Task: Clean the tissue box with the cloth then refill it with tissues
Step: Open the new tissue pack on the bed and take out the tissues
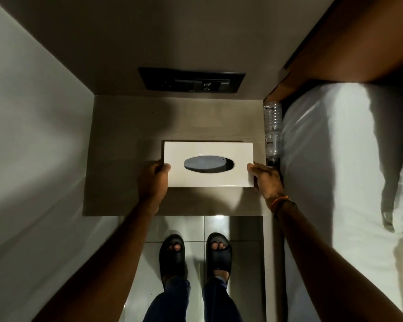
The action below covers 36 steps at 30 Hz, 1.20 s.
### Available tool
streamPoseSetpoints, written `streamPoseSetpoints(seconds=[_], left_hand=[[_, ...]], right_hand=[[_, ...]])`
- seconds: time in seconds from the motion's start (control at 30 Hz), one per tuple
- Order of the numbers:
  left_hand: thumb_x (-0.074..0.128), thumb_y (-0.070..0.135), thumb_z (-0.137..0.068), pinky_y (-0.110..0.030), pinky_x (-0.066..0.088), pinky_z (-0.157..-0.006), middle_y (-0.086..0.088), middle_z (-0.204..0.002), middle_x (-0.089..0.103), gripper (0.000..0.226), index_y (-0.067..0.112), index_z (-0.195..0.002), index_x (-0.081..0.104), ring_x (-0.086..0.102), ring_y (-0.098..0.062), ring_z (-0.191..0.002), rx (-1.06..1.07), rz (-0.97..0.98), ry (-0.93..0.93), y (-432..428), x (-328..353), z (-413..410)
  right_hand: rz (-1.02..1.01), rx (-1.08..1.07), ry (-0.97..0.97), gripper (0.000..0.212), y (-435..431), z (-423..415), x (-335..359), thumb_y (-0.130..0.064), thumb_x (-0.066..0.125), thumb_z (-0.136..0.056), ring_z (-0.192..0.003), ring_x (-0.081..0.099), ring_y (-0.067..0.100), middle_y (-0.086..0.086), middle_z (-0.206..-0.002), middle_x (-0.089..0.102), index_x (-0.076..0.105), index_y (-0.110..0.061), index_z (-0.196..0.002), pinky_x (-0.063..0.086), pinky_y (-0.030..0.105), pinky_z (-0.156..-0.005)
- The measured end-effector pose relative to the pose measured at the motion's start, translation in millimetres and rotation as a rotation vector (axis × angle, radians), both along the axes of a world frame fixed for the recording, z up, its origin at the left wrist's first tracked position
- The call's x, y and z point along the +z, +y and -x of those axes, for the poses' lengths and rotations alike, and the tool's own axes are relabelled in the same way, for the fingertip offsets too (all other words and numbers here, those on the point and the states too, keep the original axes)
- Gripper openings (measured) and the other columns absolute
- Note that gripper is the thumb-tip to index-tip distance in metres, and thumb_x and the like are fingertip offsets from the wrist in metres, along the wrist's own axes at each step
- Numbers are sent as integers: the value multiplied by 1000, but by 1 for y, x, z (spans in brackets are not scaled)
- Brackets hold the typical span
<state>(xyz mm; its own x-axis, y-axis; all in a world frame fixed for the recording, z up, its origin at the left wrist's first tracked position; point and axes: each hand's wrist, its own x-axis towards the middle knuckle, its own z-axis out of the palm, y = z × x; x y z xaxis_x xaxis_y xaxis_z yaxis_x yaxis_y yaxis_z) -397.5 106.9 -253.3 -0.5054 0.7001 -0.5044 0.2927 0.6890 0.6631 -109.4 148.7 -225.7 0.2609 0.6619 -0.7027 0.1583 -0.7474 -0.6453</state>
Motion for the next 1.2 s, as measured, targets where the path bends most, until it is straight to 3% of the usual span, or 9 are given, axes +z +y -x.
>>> streamPoseSetpoints(seconds=[0.13, 0.23, 0.37, 0.53, 0.63, 0.73, 0.87, 1.03, 1.2], left_hand=[[60, 37, -98, -20, 36, -61, 18, -74, 59, 25, 17, -99, 74, 53, 2, -71, 10, 5, 9, 2, -1, 0], [60, 38, -97, -24, 38, -69, 13, -86, 62, 28, 17, -109, 75, 54, -7, -77, 18, 22, 15, 5, -1, 2], [63, 37, -95, -24, 39, -71, 10, -93, 64, 27, 20, -110, 76, 54, -7, -78, 28, 22, 0, 8, 0, 5], [64, 40, -92, -33, 49, -80, 4, -93, 64, 25, 21, -104, 74, 59, -18, -84, 56, 77, -39, 11, 2, 6], [61, 45, -93, -29, 46, -68, 0, -97, 66, 25, 22, -100, 70, 59, -13, -82, 81, 96, -80, 11, 2, 2], [58, 42, -96, -27, 40, -66, 3, -94, 63, 32, 16, -110, 71, 54, -6, -78, 89, 72, -79, 8, 2, -1], [58, 40, -97, -26, 40, -67, 4, -95, 62, 29, 17, -111, 69, 55, -10, -81, 82, 54, -93, 0, 4, -1], [62, 40, -94, -29, 46, -65, 4, -89, 66, 16, 26, -87, 64, 63, -18, -85, 40, 67, -181, -10, 10, 13], [64, 46, -93, -30, 49, -66, 3, -93, 68, 19, 27, -91, 67, 65, -20, -88, 61, 60, -197, -24, 15, 18]], right_hand=[[76, -5, 96, 15, 6, -4, 4, -21, 73, -90, -113, 67, 32, 18, -110, 74, 76, -27, -77, 53, 37, -87], [141, 18, 128, 3, 10, -9, 4, -23, 72, -90, -108, 69, 31, 21, -117, 72, 75, -24, -91, 54, 36, -83], [185, 51, 168, 19, 16, -14, 2, -23, 68, -91, -95, 70, 22, 4, -104, 76, 72, -23, -111, 52, 32, -73], [208, 67, 187, 18, 18, -17, 3, -24, 66, -92, -101, 68, 23, 4, -109, 75, 70, -23, -110, 52, 35, -80], [225, 68, 187, 11, 20, -17, 5, -22, 64, -94, -103, 65, 23, 6, -110, 72, 68, -23, -105, 50, 39, -89], [231, 104, 202, 28, 21, -18, 10, -22, 61, -96, -110, 62, 24, 6, -116, 70, 63, -22, -124, 48, 40, -93], [232, 114, 219, 30, 17, -18, 17, -21, 61, -96, -107, 63, 23, 8, -119, 70, 63, -18, -126, 50, 36, -80], [252, 80, 230, 14, 2, -21, 20, -22, 63, -94, -105, 65, 26, 9, -114, 71, 66, -24, -107, 54, 37, -79], [223, 99, 216, 10, -9, -19, 26, -24, 64, -94, -100, 67, 23, 6, -109, 74, 68, -25, -103, 53, 35, -73]])
